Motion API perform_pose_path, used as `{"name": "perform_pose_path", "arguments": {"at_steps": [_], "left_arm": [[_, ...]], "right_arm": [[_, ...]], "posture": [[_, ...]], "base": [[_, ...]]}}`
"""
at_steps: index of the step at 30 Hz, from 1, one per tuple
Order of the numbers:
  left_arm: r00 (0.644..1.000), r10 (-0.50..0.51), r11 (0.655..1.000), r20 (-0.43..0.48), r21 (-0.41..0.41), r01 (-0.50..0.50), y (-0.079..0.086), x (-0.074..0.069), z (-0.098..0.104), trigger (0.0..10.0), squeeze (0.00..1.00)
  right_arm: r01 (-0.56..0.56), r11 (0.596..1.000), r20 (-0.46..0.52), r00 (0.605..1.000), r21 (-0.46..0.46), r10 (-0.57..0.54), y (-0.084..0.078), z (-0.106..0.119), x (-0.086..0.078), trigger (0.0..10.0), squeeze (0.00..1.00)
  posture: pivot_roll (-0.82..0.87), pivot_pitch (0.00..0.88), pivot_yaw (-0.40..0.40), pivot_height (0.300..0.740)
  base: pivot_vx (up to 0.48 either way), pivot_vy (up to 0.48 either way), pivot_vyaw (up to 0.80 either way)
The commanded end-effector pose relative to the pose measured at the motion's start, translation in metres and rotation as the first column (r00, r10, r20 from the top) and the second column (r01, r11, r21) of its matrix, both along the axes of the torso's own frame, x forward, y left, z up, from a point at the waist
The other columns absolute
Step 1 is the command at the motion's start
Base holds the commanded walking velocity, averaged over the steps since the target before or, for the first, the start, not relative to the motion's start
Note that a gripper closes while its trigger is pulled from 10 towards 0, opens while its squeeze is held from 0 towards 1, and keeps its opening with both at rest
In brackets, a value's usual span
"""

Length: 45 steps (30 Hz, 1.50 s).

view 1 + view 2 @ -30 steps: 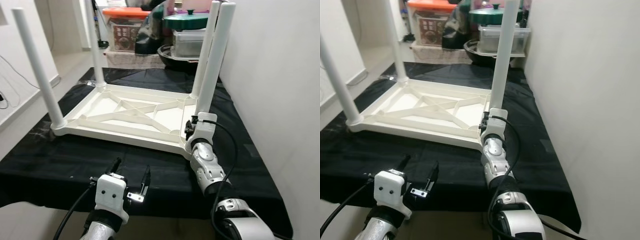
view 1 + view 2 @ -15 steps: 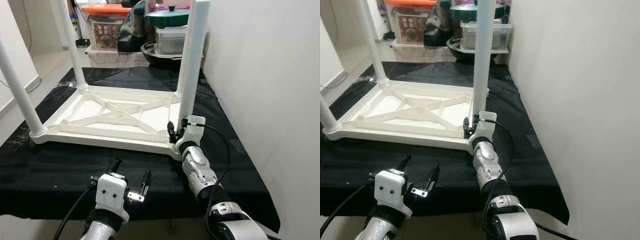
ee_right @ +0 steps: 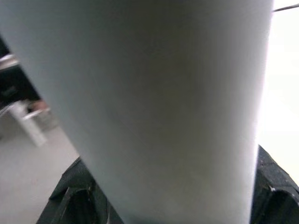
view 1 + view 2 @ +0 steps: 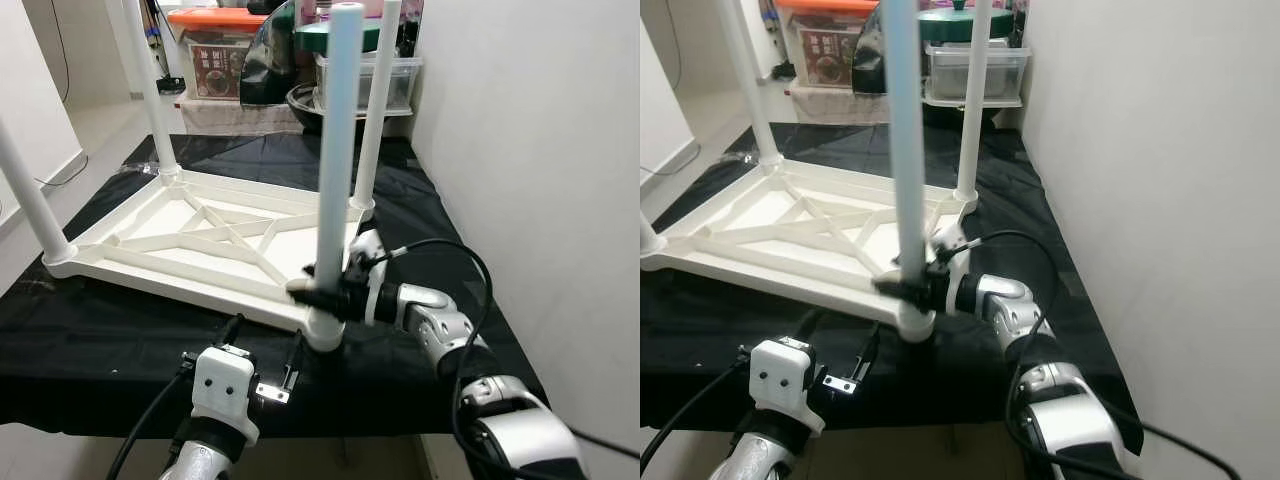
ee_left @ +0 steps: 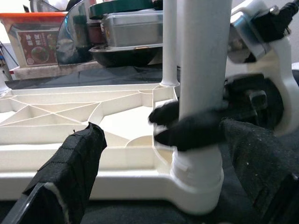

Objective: Building children table

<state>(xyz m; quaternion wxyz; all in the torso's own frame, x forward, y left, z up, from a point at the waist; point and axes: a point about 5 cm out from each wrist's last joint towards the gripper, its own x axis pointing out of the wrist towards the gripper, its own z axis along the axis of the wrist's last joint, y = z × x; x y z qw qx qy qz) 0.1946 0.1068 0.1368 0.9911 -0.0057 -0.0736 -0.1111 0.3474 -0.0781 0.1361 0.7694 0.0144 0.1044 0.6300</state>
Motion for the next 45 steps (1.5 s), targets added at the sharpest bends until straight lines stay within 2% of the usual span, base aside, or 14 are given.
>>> {"name": "perform_pose_path", "arguments": {"at_steps": [1,2,19,20,22,25,27,33,34,36,37,40,43,45], "left_arm": [[1.0,-0.008,1.0,-0.013,-0.004,0.008,-0.001,-0.001,-0.002,10.0,0.0],[1.0,-0.007,1.0,-0.013,-0.004,0.007,0.0,-0.001,-0.002,10.0,0.0],[1.0,-0.003,1.0,-0.016,0.001,0.003,-0.001,-0.002,-0.003,10.0,0.0],[1.0,-0.002,1.0,-0.016,0.002,0.002,-0.001,-0.001,-0.003,10.0,0.0],[1.0,-0.002,1.0,-0.016,0.002,0.002,-0.001,-0.001,-0.003,10.0,0.0],[1.0,-0.003,1.0,-0.018,0.004,0.003,-0.001,0.0,-0.004,10.0,0.0],[1.0,-0.003,1.0,-0.018,0.004,0.003,-0.001,0.0,-0.004,10.0,0.0],[1.0,0.0,1.0,-0.016,0.003,0.0,0.0,0.0,-0.004,10.0,0.0],[1.0,0.001,1.0,-0.016,0.003,-0.001,0.0,0.0,-0.004,10.0,0.0],[1.0,0.002,1.0,-0.016,0.004,-0.002,0.0,0.0,-0.004,10.0,0.0],[1.0,0.002,1.0,-0.017,0.003,-0.002,0.0,-0.001,-0.004,10.0,0.0],[1.0,0.001,1.0,-0.017,0.003,-0.001,0.0,-0.001,-0.004,10.0,0.0],[1.0,-0.002,1.0,-0.018,0.003,0.002,-0.001,-0.001,-0.004,10.0,0.0],[1.0,-0.004,1.0,-0.018,0.003,0.004,-0.001,-0.001,-0.004,10.0,0.0]], "right_arm": [[-0.087,0.996,0.017,0.996,-0.033,0.088,0.015,0.003,-0.002,9.3,0.0],[-0.094,0.995,0.037,0.995,-0.029,0.095,0.019,0.006,-0.001,0.0,0.0],[0.65,0.759,0.078,0.758,-0.011,-0.648,0.009,0.002,0.032,0.0,0.0],[0.833,0.552,0.052,0.553,-0.035,-0.831,-0.009,-0.005,0.037,0.0,0.0],[0.833,0.552,0.052,0.553,-0.035,-0.831,-0.009,-0.005,0.037,0.0,0.0],[0.994,0.067,-0.001,0.067,-0.085,-0.998,-0.036,-0.025,0.025,0.0,0.0],[0.995,0.019,-0.008,0.019,-0.094,-1.0,-0.035,-0.028,0.021,0.0,0.0],[0.991,0.095,-0.098,0.086,-0.091,-0.991,-0.001,-0.03,0.014,3.3,0.0],[0.989,0.135,-0.097,0.129,-0.06,-0.987,0.005,-0.026,0.015,10.0,0.0],[0.986,0.159,-0.092,0.155,-0.04,-0.984,0.008,-0.024,0.016,10.0,0.0],[0.983,0.183,-0.095,0.182,-0.002,-0.979,0.011,-0.019,0.016,10.0,1.0],[0.974,0.222,-0.084,0.225,0.047,-0.971,0.013,-0.014,0.018,10.0,1.0],[0.926,0.349,-0.047,0.359,0.144,-0.932,0.013,-0.004,0.022,10.0,0.0],[0.895,0.408,-0.017,0.418,0.178,-0.908,0.012,0.001,0.022,10.0,0.0]], "posture": [[0.06,0.0,-0.039,0.74],[0.06,0.0,-0.039,0.74],[0.06,0.0,-0.04,0.74],[0.05,0.0,-0.039,0.74],[0.05,0.0,-0.039,0.74],[0.05,0.0,-0.037,0.74],[0.05,0.0,-0.037,0.74],[0.05,0.0,-0.038,0.74],[0.05,0.0,-0.038,0.74],[0.05,0.0,-0.038,0.74],[0.05,0.0,-0.038,0.74],[0.05,0.0,-0.038,0.74],[0.05,0.0,-0.036,0.74],[0.05,0.0,-0.036,0.74]], "base": [[0.0,0.0,0.0],[0.0,0.0,0.0],[0.0,0.0,0.0],[0.0,0.0,0.0],[0.0,0.0,0.0],[0.0,0.0,0.0],[0.0,0.0,0.0],[0.0,0.0,0.0],[0.0,0.0,0.0],[0.0,0.0,0.0],[0.0,0.0,0.0],[0.0,0.0,0.0],[0.0,0.0,0.0],[0.0,0.0,0.0]]}}
